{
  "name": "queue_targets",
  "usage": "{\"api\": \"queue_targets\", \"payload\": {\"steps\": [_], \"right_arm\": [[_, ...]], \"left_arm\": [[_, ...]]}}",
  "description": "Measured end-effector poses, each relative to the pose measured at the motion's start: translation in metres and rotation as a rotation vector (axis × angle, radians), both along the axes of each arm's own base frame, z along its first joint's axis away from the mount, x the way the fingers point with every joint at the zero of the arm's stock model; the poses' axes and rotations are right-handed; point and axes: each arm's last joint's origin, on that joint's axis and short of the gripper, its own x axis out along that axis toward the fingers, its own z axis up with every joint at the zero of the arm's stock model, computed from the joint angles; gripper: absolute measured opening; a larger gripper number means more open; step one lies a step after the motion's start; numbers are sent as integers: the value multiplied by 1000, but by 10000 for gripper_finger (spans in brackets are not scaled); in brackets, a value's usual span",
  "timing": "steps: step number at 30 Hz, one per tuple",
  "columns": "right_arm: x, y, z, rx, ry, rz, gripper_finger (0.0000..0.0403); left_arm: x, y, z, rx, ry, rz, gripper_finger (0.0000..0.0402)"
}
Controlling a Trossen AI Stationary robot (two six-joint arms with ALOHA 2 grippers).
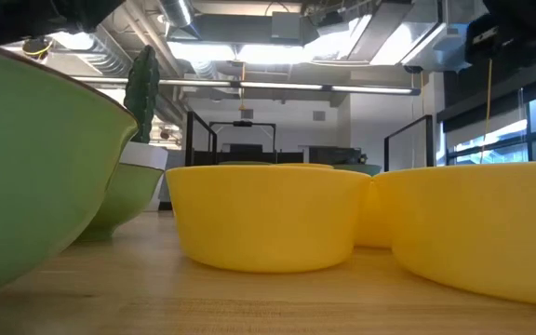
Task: Pick & Place Mini bowls
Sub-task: Stack the top blue bowl on top of the blue bowl on the shelf
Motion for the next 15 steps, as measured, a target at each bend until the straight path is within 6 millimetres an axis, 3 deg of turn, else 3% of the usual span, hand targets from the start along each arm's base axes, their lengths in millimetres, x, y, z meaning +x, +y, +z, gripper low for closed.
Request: {"api": "queue_targets", "payload": {"steps": [5, 11, 15], "right_arm": [[24, 2, 21, -24, 182, -19, 6], [63, 5, 41, -9, 677, -180, 7], [83, 9, 47, 37, 923, -260, 34]], "left_arm": [[0, 2, -1, -53, 3, 68, 8], [1, 4, -4, -108, 33, 96, 4], [2, 4, -8, -121, 64, 92, 2]]}}
